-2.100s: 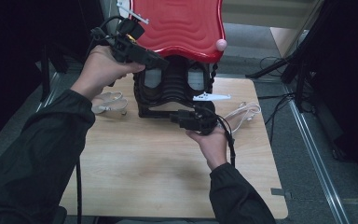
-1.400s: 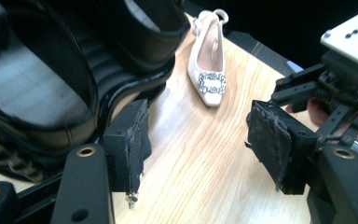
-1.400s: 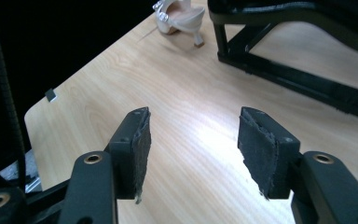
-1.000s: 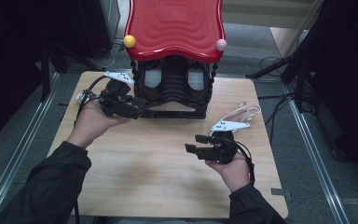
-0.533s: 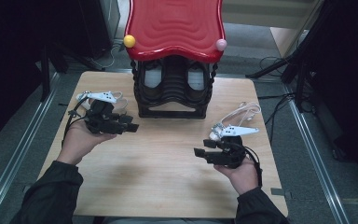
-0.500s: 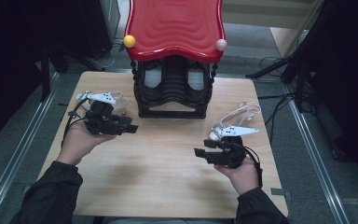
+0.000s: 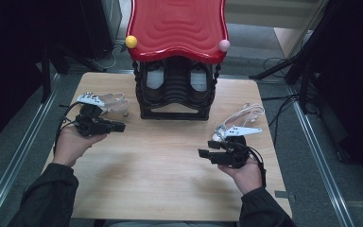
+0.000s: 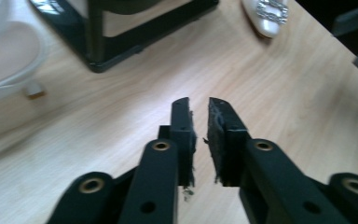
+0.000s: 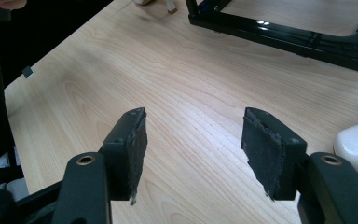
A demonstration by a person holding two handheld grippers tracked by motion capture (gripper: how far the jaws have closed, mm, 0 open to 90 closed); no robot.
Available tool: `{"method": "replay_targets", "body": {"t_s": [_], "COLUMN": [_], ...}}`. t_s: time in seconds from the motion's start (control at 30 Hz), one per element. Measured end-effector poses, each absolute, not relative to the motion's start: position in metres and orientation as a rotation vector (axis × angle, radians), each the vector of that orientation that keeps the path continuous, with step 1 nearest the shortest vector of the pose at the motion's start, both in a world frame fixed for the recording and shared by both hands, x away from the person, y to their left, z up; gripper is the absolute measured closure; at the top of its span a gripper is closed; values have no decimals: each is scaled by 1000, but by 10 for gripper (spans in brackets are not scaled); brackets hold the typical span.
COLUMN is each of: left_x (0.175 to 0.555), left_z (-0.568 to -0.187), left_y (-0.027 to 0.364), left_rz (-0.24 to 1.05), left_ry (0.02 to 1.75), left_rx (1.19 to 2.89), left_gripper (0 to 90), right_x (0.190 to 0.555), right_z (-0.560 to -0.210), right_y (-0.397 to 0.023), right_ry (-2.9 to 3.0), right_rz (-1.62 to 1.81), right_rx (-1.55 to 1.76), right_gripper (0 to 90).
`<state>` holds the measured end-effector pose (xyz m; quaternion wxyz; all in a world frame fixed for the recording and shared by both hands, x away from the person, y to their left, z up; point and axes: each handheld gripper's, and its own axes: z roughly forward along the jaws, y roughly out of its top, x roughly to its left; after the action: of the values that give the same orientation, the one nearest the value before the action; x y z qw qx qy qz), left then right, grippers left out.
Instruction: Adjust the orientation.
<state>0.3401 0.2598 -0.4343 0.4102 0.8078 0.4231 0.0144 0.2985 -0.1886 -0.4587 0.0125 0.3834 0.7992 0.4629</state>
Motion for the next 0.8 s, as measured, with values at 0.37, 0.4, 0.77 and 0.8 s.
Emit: {"method": "replay_targets", "body": {"t_s": [0.37,0.4,0.77,0.8], "left_x": [370,374,404,407], "left_z": [-439,-438,-434,-432], "left_y": [288,290,311,313], "left_rz": [68,73,84,82], "left_ry": [1146,1149,1218,1218], "left_rx": [2009,2006,1956,1945], "left_gripper": [900,900,900,900], "right_x": [294,291,279,278], "right_z": [-463,-464,-466,-466], "right_y": [-195,-196,-212,-213], "right_ry": [2483,2482,2438,2433], "right_rz": [1404,1392,1373,1371], "right_rx": [1235,1237,1291,1297], "right_gripper": [400,399,397,398]}}
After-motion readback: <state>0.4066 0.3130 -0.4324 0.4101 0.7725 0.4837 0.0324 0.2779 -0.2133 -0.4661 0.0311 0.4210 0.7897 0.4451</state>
